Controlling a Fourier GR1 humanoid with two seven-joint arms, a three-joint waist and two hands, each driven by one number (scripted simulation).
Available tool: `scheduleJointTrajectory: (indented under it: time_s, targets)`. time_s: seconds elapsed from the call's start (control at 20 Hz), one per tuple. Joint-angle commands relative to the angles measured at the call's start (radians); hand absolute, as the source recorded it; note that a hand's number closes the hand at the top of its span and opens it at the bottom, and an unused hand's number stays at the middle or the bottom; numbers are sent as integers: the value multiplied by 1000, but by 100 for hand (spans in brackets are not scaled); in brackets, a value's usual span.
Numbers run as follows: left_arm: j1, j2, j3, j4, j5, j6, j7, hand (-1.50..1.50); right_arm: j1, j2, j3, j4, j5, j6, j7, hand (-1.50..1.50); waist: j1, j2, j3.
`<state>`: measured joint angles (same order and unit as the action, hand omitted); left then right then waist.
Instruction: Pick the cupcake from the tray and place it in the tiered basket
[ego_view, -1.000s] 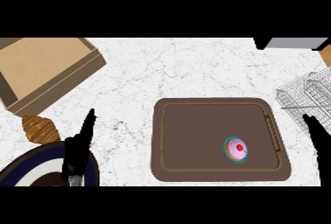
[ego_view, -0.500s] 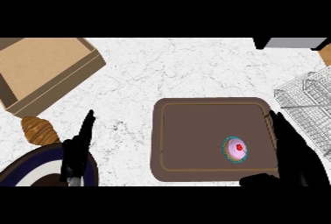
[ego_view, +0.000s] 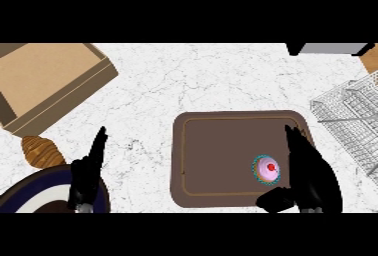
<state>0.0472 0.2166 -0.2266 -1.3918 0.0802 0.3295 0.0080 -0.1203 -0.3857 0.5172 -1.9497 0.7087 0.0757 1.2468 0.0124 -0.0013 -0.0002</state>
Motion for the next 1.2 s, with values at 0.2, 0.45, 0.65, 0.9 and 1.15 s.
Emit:
scheduleJointTrajectory:
  time_s: [0.2, 0.45, 0.65, 0.9, 1.15]
  targets:
    - [-25, -24, 8, 51, -4, 2, 5, 0, -56, 118, -34, 85, -5, 158, 241, -150, -12, 2, -2]
    - [13, 2, 19, -7, 6, -17, 13, 0, -72, 157, -60, 114, 5, 211, 240, -150, -5, 0, -2]
    - [-15, -16, 18, 24, -8, -9, 10, 0, -56, 189, -92, 188, 23, 183, 186, -150, -10, 3, -1]
    - [29, -11, 22, 8, 3, -28, -4, 0, -61, 225, -148, 216, 0, 218, 169, -150, -7, 2, -1]
    - [20, 26, 67, 35, 25, -79, -31, 0, -13, 250, -133, 178, 41, 224, 170, -150, -12, 1, -1]
